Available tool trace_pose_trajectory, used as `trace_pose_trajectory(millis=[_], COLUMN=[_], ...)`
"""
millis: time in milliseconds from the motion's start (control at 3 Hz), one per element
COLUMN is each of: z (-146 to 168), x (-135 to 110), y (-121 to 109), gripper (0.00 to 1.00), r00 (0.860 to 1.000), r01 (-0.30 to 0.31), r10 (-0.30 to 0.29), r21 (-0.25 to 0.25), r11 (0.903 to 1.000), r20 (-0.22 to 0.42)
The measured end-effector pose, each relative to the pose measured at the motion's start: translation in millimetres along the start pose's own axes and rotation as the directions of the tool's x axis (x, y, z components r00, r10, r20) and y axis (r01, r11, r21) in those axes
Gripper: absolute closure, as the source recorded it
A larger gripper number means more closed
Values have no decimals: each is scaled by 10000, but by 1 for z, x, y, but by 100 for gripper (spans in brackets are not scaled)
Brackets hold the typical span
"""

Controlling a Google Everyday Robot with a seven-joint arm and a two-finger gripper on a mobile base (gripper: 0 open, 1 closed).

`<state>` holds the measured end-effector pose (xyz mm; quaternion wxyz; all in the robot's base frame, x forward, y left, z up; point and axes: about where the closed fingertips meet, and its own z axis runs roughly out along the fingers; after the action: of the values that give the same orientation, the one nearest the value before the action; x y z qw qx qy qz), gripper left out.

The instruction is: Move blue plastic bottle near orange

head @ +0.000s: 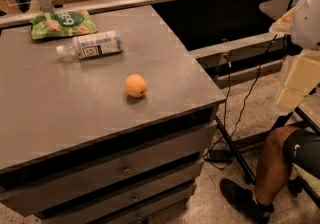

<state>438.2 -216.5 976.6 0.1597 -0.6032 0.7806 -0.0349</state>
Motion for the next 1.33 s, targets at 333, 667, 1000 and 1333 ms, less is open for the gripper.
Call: trace_pose_trajectory(millis=[333,667,1000,1333], z=[0,3,13,20], x=[0,-11,-42,-61], y=[0,-21,-77,-109], gripper=[0,0,0,0], r00=[10000,9983,9735,9499], r01=[0,-68,-8,69], r10=[0,56,-120,-291], r21=[2,208,560,722], r11=[10000,9998,9984,9974], r20=[1,586,2283,3112])
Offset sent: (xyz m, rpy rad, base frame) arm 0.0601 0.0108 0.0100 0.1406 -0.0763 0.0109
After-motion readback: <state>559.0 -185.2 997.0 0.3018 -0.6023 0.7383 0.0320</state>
